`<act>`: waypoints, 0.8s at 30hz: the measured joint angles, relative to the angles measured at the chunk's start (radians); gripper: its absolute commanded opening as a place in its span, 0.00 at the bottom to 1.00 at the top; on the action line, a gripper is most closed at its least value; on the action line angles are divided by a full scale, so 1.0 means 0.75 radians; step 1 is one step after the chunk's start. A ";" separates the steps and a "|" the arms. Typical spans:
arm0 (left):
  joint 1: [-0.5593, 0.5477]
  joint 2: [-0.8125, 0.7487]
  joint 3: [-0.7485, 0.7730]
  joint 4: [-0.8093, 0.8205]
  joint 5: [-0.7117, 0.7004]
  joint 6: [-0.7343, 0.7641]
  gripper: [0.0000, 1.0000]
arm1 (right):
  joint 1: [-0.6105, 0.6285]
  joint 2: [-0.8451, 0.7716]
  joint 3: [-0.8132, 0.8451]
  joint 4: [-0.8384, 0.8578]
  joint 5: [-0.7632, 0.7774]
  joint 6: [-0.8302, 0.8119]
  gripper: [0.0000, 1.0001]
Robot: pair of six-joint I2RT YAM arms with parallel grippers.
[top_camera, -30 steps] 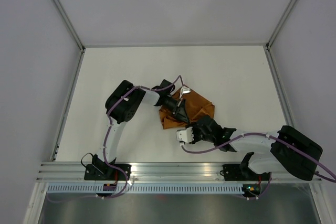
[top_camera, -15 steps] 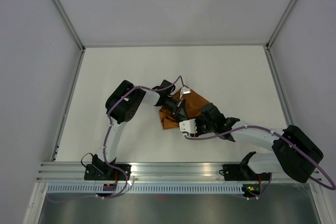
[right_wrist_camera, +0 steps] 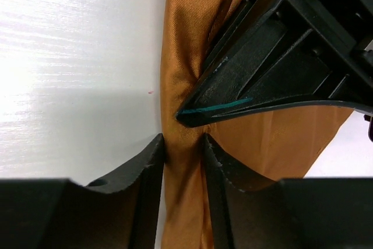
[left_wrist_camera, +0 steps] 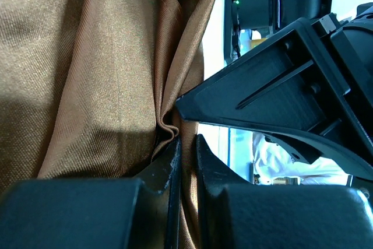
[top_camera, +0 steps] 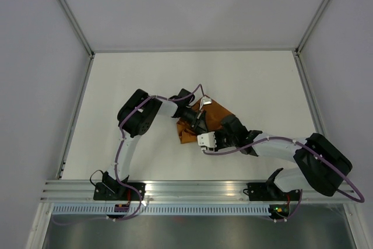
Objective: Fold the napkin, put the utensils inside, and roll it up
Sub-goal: Roll the napkin with the utensil
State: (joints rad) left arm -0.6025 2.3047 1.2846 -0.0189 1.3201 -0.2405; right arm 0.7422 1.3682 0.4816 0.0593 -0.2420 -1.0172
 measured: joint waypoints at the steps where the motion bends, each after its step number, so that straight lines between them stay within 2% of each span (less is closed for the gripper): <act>1: 0.000 0.001 0.002 -0.003 0.001 0.001 0.02 | 0.000 0.007 0.001 0.009 0.001 0.000 0.35; 3: 0.000 0.003 0.006 -0.011 0.004 0.004 0.02 | 0.000 0.020 0.009 0.009 0.001 -0.001 0.26; 8: 0.001 0.005 0.010 -0.021 0.009 0.011 0.02 | -0.001 0.053 0.056 -0.047 0.002 -0.004 0.18; 9: 0.001 0.005 0.010 -0.023 0.009 0.011 0.02 | -0.002 0.061 0.070 -0.069 -0.002 -0.008 0.14; 15: 0.002 -0.002 0.007 -0.032 -0.006 0.015 0.09 | -0.030 0.117 0.169 -0.208 -0.053 -0.032 0.10; 19: 0.007 -0.023 -0.019 -0.012 -0.037 0.014 0.18 | -0.056 0.179 0.265 -0.329 -0.102 -0.042 0.10; 24: 0.024 -0.083 -0.094 0.057 -0.116 -0.002 0.22 | -0.097 0.261 0.378 -0.450 -0.174 -0.047 0.10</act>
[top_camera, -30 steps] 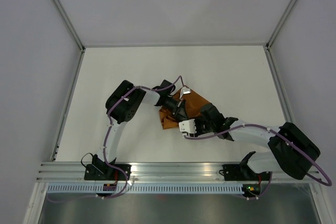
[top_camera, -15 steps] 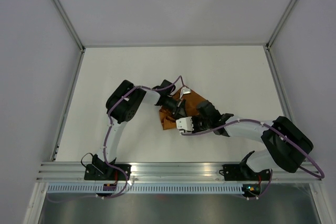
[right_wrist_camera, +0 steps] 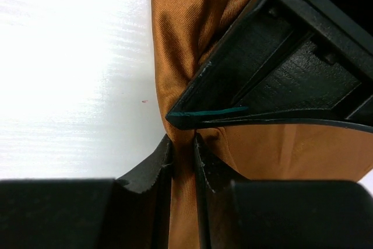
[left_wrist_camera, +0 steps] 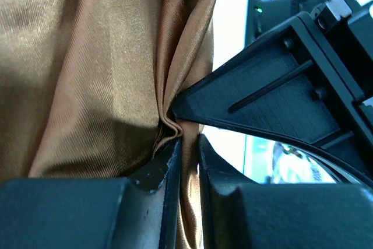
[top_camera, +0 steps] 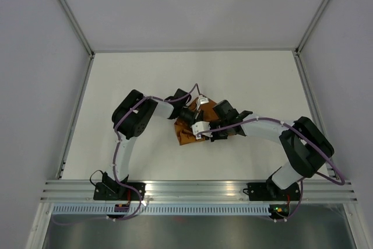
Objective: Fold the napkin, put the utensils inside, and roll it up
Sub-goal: Roll the napkin with the utensil
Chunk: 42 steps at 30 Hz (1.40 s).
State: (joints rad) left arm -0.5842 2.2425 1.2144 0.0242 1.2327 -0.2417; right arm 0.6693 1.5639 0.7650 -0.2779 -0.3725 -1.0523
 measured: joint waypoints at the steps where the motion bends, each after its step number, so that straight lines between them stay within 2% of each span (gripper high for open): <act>1: 0.003 -0.017 -0.021 0.026 -0.023 -0.011 0.23 | -0.008 0.014 0.019 -0.021 -0.014 -0.001 0.10; 12: 0.055 -0.214 -0.239 0.327 -0.312 -0.183 0.33 | -0.094 0.165 0.205 -0.209 -0.158 -0.006 0.11; 21: 0.090 -0.406 -0.361 0.499 -0.603 -0.294 0.34 | -0.150 0.271 0.340 -0.376 -0.259 -0.040 0.11; 22: 0.095 -0.446 -0.391 0.517 -0.650 -0.308 0.35 | -0.157 0.289 0.365 -0.405 -0.274 -0.046 0.11; 23: 0.104 -0.493 -0.433 0.548 -0.712 -0.322 0.41 | -0.166 0.308 0.387 -0.435 -0.289 -0.051 0.11; 31: 0.204 -1.001 -0.834 0.703 -1.227 -0.355 0.40 | -0.226 0.491 0.612 -0.714 -0.418 -0.110 0.11; 37: 0.113 -1.379 -1.023 0.834 -1.525 -0.198 0.42 | -0.266 0.661 0.804 -0.978 -0.506 -0.139 0.11; 42: -0.203 -1.486 -1.037 0.887 -1.721 0.165 0.43 | -0.279 0.803 0.925 -1.229 -0.562 -0.137 0.11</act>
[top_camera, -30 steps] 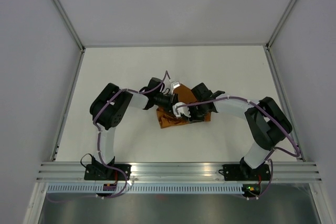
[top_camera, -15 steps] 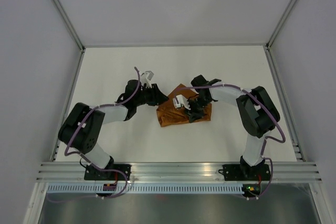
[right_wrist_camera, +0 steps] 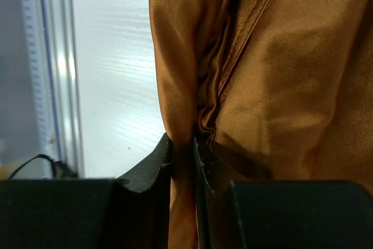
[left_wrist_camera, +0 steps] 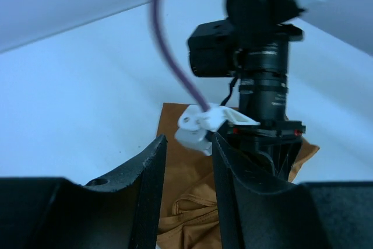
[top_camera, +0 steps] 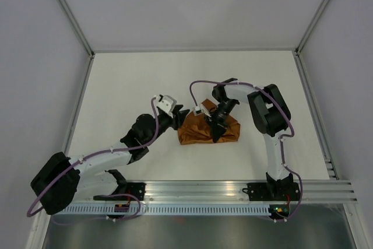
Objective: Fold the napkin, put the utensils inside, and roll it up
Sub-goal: Roll the napkin with the utensil
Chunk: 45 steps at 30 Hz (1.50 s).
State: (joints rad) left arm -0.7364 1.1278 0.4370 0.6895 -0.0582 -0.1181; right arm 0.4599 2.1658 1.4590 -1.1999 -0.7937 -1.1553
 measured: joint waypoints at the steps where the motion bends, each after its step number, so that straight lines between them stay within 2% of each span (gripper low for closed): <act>1: -0.063 0.000 0.000 0.009 -0.023 0.072 0.43 | -0.001 0.026 0.015 -0.047 -0.007 0.003 0.11; 8: -0.327 0.117 0.001 0.030 -0.137 0.446 0.47 | -0.008 0.156 0.053 -0.268 -0.018 0.045 0.11; 16: -0.480 0.374 0.090 -0.090 -0.097 0.663 0.49 | -0.016 0.187 0.055 -0.310 -0.016 0.081 0.12; 30: -0.573 0.616 0.319 -0.402 0.154 0.794 0.50 | -0.027 0.191 0.055 -0.308 -0.018 0.107 0.12; 36: -0.619 0.724 0.321 -0.444 0.160 0.817 0.51 | -0.032 0.192 0.055 -0.309 -0.018 0.110 0.12; 45: -0.631 0.771 0.340 -0.378 0.087 0.876 0.52 | -0.053 0.193 0.055 -0.310 -0.013 0.124 0.12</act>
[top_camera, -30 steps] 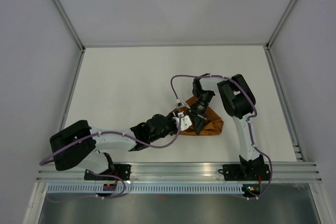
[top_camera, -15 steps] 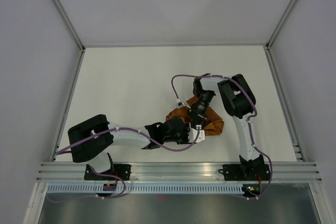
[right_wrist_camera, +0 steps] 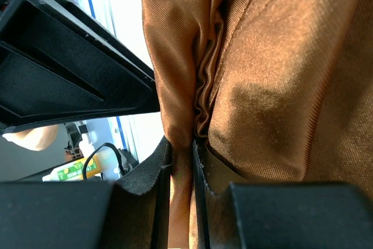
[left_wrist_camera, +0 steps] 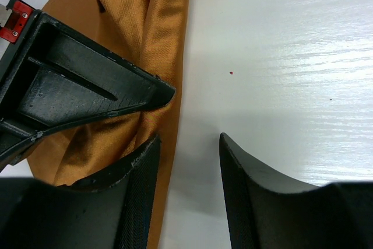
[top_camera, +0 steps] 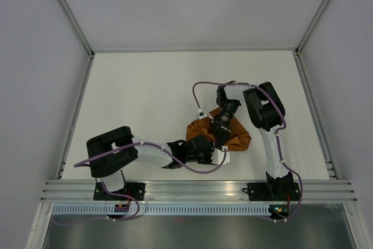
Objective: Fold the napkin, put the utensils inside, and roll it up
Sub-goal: Roll the napkin with the utensil
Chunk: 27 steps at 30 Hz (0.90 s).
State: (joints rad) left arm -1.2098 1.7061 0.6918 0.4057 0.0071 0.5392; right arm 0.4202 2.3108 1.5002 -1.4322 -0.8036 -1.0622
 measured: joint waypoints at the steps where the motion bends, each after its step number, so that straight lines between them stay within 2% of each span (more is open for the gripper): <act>1: -0.002 0.002 -0.002 0.007 -0.009 0.007 0.52 | -0.002 0.000 0.000 0.001 0.000 0.002 0.12; 17: -0.001 0.034 -0.037 0.214 -0.208 0.138 0.53 | -0.008 0.000 0.000 0.004 0.006 0.020 0.12; 27: -0.001 0.039 -0.023 0.155 -0.131 0.150 0.52 | -0.008 0.000 0.000 0.005 0.006 0.023 0.12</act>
State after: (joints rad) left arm -1.2102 1.7351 0.6743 0.5220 -0.0914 0.6514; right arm 0.4141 2.3108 1.5002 -1.4288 -0.7994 -1.0451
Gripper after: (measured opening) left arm 0.520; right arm 0.226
